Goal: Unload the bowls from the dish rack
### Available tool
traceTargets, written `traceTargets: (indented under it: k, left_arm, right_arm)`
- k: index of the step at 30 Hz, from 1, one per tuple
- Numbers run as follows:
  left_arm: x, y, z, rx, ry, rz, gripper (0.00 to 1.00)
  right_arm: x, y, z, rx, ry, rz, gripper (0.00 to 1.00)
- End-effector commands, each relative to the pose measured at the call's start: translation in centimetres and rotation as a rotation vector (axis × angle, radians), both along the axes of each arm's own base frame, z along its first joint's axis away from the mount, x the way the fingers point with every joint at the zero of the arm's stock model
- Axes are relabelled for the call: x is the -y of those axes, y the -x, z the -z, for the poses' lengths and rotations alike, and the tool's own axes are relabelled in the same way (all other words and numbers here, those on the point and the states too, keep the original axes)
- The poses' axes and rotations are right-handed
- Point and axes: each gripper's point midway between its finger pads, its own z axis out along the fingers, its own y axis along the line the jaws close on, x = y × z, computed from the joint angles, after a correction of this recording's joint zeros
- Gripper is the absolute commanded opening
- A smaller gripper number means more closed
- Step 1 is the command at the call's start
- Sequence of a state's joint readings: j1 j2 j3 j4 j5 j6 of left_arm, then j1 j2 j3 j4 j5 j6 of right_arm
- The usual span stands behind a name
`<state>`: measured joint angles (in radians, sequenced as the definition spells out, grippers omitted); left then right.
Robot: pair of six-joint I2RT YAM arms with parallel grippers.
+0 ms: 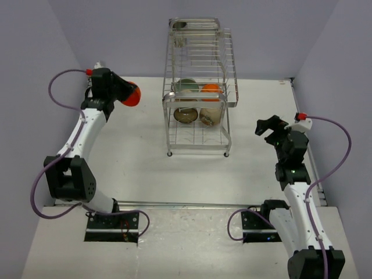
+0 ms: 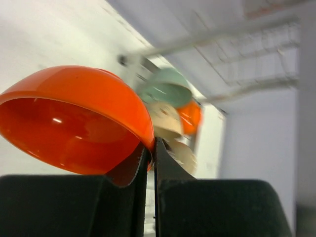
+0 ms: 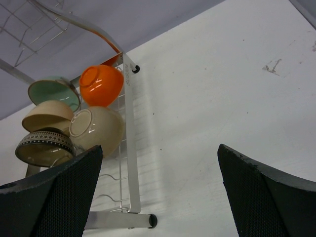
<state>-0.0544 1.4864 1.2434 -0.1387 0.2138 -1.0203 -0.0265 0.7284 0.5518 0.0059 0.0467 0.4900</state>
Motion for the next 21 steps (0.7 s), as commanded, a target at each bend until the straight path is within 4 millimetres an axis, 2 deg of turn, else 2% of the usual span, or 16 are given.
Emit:
traceTargets:
  k: [1, 2, 3, 8, 11, 12, 13, 14, 15, 16, 21]
  left_arm:
    - [-7.5, -0.2, 4.6, -0.274, -0.459, -0.175, 0.00]
    - [-9.1, -0.8, 4.9, -0.318, -0.525, -0.232, 0.00]
    - [-9.6, -2.1, 7.8, -0.396, -0.596, -0.204, 0.00]
    - [-12.1, -5.5, 9.4, -0.518, -0.727, -0.197, 0.00]
    - [-14.1, -5.8, 10.3, -0.608, -0.777, -0.205, 0.00]
    - [-14.6, -7.3, 10.1, -0.597, -0.793, -0.201, 0.00]
    - [-14.9, -7.1, 10.6, -0.629, -0.801, -0.190, 0.00]
    - [-16.3, -7.5, 11.5, -0.653, -0.811, -0.191, 0.00]
    - [-16.7, -8.1, 10.5, -0.627, -0.803, -0.205, 0.00]
    - [-17.5, -8.1, 10.7, -0.639, -0.806, -0.211, 0.00]
    - [-20.9, -6.5, 13.1, -0.733, -0.861, -0.211, 0.00]
  right_arm:
    - [-0.8, 0.3, -3.4, 0.082, -0.008, -0.032, 0.99]
    - [-1.0, 0.3, -3.4, 0.082, -0.008, -0.037, 0.99]
    - [-1.0, 0.3, -3.5, 0.085, -0.010, -0.039, 0.99]
    - [-2.7, 0.5, -3.4, 0.068, 0.010, -0.084, 0.99]
    - [-3.6, 0.5, -3.5, 0.062, 0.032, -0.089, 0.99]
    - [-3.9, 0.5, -3.5, 0.063, 0.042, -0.099, 0.99]
    - [-4.1, 0.4, -3.3, 0.056, 0.049, -0.102, 0.99]
    - [-4.6, 0.3, -3.4, 0.054, 0.052, -0.109, 0.99]
    - [-4.8, 0.3, -3.2, 0.047, 0.052, -0.113, 0.99]
    - [-5.2, 0.2, -3.0, 0.043, 0.052, -0.125, 0.99]
    - [-6.2, 0.0, -2.8, 0.036, 0.061, -0.156, 0.99]
